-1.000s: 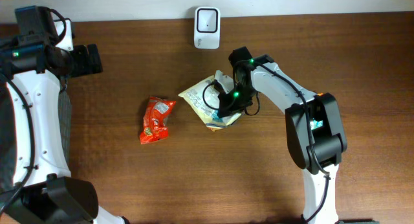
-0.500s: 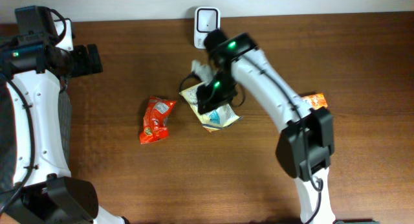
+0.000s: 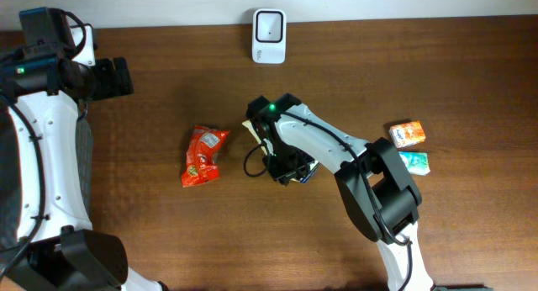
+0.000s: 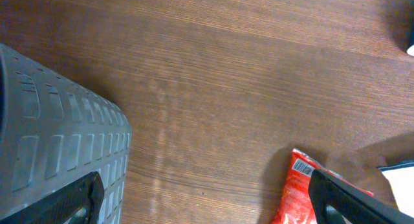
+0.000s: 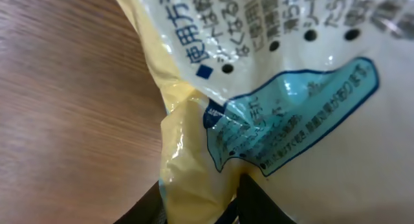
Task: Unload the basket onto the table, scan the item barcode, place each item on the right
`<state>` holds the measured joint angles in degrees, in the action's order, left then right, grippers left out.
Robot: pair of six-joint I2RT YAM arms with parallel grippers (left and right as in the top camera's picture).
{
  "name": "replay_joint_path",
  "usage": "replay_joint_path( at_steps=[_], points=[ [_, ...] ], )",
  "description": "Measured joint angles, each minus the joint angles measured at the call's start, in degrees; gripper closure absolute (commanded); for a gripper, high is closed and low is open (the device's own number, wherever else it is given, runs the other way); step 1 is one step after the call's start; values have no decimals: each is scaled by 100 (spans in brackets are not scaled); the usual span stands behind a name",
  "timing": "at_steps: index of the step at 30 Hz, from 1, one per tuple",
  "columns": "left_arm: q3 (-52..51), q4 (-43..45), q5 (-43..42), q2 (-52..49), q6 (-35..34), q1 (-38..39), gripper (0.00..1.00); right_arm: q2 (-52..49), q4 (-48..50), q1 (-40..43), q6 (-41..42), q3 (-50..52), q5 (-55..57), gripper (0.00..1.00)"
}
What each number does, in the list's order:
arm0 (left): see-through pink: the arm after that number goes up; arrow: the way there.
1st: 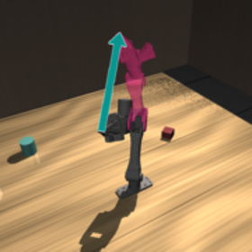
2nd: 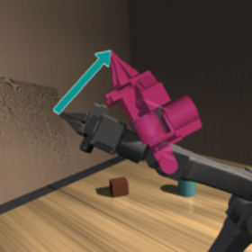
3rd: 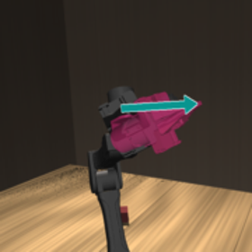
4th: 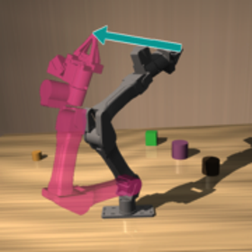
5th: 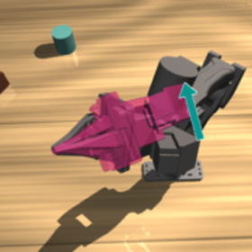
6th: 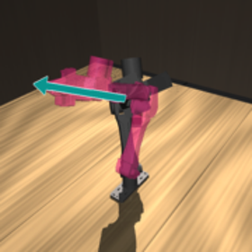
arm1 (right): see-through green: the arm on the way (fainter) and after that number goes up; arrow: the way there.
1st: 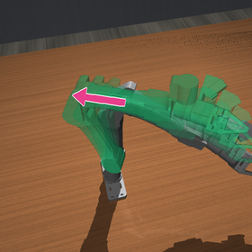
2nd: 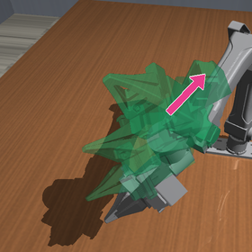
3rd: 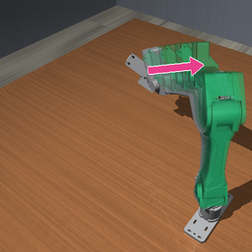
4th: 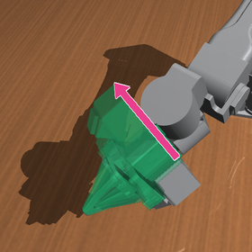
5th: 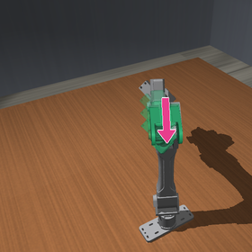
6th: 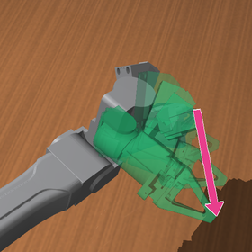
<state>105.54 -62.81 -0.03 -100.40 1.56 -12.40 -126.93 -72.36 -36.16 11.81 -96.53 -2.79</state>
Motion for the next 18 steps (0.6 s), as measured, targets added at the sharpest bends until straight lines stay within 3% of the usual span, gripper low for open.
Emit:
replay_joint_path(
  at_steps=[4,10,14,18],
  points=[
    [0,2,0,0,0,0,1,0,295,-221,-39,2,232,96],
    [0,0,0,0,0,0,1,0,459,-1379,710,-149,2223,96],
    [0,0,0,0,0,0,1,0,542,-1716,1342,-184,3508,91],
    [0,0,0,0,0,0,1,0,745,-1742,1423,-186,3790,87]
  ],
)
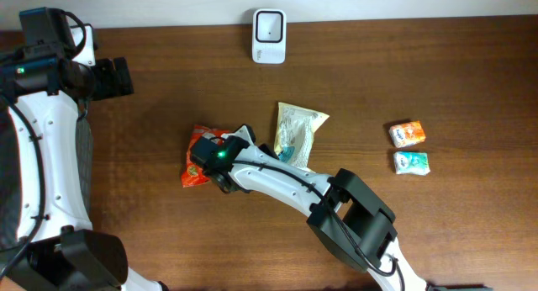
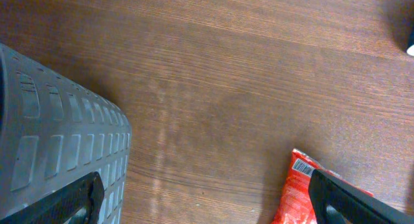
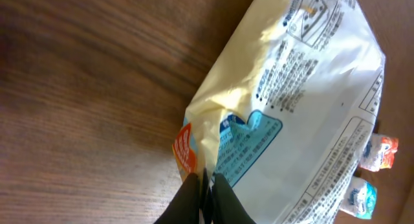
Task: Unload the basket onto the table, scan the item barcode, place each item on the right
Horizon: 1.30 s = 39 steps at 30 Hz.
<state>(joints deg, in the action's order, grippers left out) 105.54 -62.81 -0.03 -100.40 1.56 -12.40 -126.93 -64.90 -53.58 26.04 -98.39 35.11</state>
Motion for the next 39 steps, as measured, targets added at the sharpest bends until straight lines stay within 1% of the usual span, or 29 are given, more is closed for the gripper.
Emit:
replay_joint_path(
  at_steps=[1,2,3,5,6,7,8,9,10,12,13,17,18,19,20,21,24,26,28,32,33,35,37,39],
  points=[
    [0,2,0,0,0,0,1,0,70,-4,-92,-2,-7,86],
    [0,0,0,0,0,0,1,0,212,-22,-315,-9,-66,82],
    [0,0,0,0,0,0,1,0,313,-61,-496,-9,-107,80],
    [0,0,0,0,0,0,1,0,369,-114,-568,-35,-175,79],
    [0,0,0,0,0,0,1,2,345,-116,-520,-96,-199,69],
    [0,0,0,0,0,0,1,15,299,-79,-459,-216,-221,63],
    [0,0,0,0,0,0,1,52,184,0,-321,-339,-262,60],
    [0,2,0,0,0,0,1,144,144,144,-223,-485,-332,59],
    [0,2,0,0,0,0,1,269,151,328,-164,-605,-431,59],
    [0,2,0,0,0,0,1,732,151,990,107,-879,-841,59],
    [0,0,0,0,0,0,1,846,96,1333,269,-927,-1298,59],
    [0,0,0,0,0,0,1,874,-146,2618,549,-935,-2610,58],
    [0,0,0,0,0,0,1,874,-203,2973,542,-920,-2898,59],
    [0,0,0,0,0,0,1,874,-205,3189,516,-883,-3101,66],
    [0,2,0,0,0,0,1,874,-166,3353,494,-787,-3263,79],
    [0,2,0,0,0,0,1,874,-13,3449,387,-658,-3379,89],
    [0,-7,0,0,0,0,1,863,673,3473,223,-177,-3707,91],
    [0,0,0,0,0,0,1,857,1073,3425,201,162,-3842,89],
    [0,0,0,0,0,0,1,855,1102,3364,138,317,-4070,78],
    [0,0,0,0,0,0,1,855,970,3351,-192,317,-4612,78],
    [0,0,0,0,0,0,1,855,999,3351,-232,317,-4675,79],
    [0,0,0,0,0,0,1,855,1104,3351,-354,315,-4708,85],
    [0,2,0,0,0,0,1,855,1257,3351,-422,289,-4704,95],
    [0,0,0,0,0,0,1,855,1469,3351,-485,249,-4686,96]
  ],
)
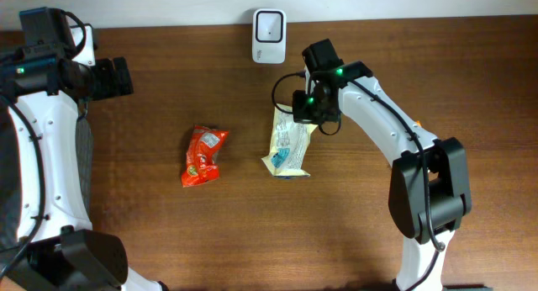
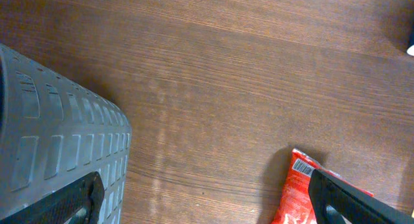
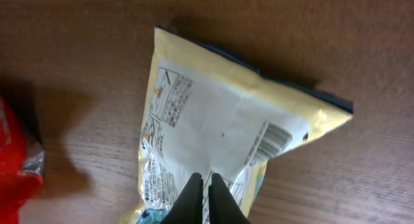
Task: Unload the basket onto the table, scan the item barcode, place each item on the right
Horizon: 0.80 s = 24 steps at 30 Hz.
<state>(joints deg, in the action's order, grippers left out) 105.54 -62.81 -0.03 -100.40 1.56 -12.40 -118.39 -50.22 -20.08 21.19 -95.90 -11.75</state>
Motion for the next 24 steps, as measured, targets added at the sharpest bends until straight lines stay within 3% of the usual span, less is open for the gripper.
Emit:
replay_joint_path(
  at_steps=[8,10,12,14,20,22,24],
  points=[
    [0,0,0,0,0,0,1,-553,-28,-109,9,-42,304,95],
    [0,0,0,0,0,0,1,-695,-170,-190,52,-72,275,87],
    [0,0,0,0,0,0,1,-704,-249,-256,122,-87,258,70],
    [0,0,0,0,0,0,1,-706,-216,-273,120,-98,212,60],
    [0,0,0,0,0,0,1,-691,-1132,-136,-33,-1012,149,56],
    [0,-2,-2,0,0,0,1,-90,-1587,-57,-37,-1191,157,54],
    [0,-2,-2,0,0,0,1,555,-1947,-48,52,-1200,232,44]
  ],
)
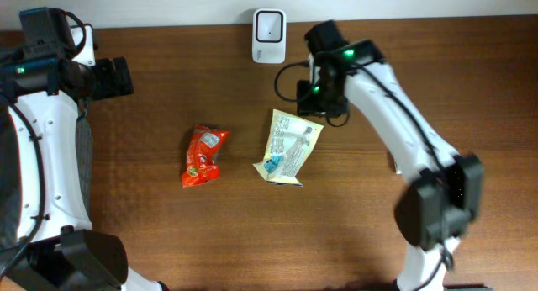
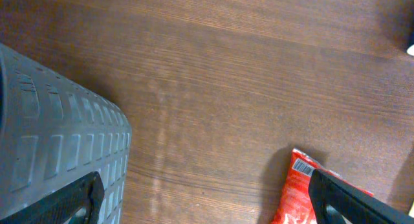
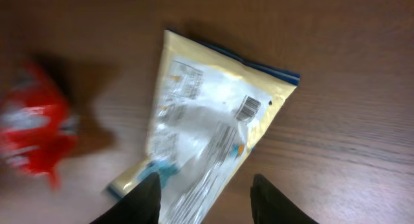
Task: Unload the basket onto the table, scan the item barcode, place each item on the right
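A yellow-and-white snack packet lies flat on the wooden table below the white scanner. In the right wrist view the packet shows its printed back, with the barcode facing up near the top corner. My right gripper hovers over the packet's upper right end. This gripper is open, with its jaws spread and nothing between them. My left gripper is at the far left. It is open and empty above bare wood.
A red snack packet lies left of the yellow one; it also shows as the red packet with a barcode in the left wrist view. A grey ribbed surface sits under the left arm. The right arm covers the table's right side.
My right gripper was shut on the yellow packet's seam and is now open above it. The packet lies flat, a little lower, barcode side up. The left arm has not moved.
My right gripper was shut on the yellow packet at mid-table, close to it. Then it still held the packet with the arm reaching left. Later it gripped the packet's upper end below the scanner. Now the packet is let go on the table.
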`<state>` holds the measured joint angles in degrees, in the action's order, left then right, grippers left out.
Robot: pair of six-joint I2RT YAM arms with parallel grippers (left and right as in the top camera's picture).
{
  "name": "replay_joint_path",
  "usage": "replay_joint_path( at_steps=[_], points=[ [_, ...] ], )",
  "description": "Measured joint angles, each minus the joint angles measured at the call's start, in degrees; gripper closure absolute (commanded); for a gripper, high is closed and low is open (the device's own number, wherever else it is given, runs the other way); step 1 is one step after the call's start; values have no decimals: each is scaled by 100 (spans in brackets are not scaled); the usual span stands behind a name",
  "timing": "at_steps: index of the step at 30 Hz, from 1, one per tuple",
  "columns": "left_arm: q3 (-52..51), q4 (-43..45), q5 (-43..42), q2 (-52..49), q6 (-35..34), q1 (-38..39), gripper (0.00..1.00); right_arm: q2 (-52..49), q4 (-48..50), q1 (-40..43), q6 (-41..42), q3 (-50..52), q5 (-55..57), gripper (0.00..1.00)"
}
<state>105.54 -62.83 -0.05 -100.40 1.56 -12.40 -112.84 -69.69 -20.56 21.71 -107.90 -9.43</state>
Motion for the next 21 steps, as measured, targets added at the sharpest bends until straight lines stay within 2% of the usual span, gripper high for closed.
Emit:
replay_joint_path(
  at_steps=[2,5,7,9,12,16,19,21],
  points=[
    [0,11,0,0,0,0,1,811,-153,0,382,299,140,32],
    [0,9,4,0,0,0,1,1115,686,46,815,1735,-48,32],
    [0,-2,0,0,0,0,1,951,1572,149,870,2680,-673,33],
    [0,2,2,0,0,0,1,828,2004,188,686,3263,-1423,33],
    [0,4,2,0,0,0,1,835,2669,-184,332,3268,-1904,31],
    [0,2,2,0,0,0,1,831,3206,-874,212,3268,-1825,30],
    [0,2,2,0,0,0,1,612,3001,-1255,232,3252,-1781,30],
    [0,2,2,0,0,0,1,435,2269,-1353,236,3226,-1556,28]
  ],
)
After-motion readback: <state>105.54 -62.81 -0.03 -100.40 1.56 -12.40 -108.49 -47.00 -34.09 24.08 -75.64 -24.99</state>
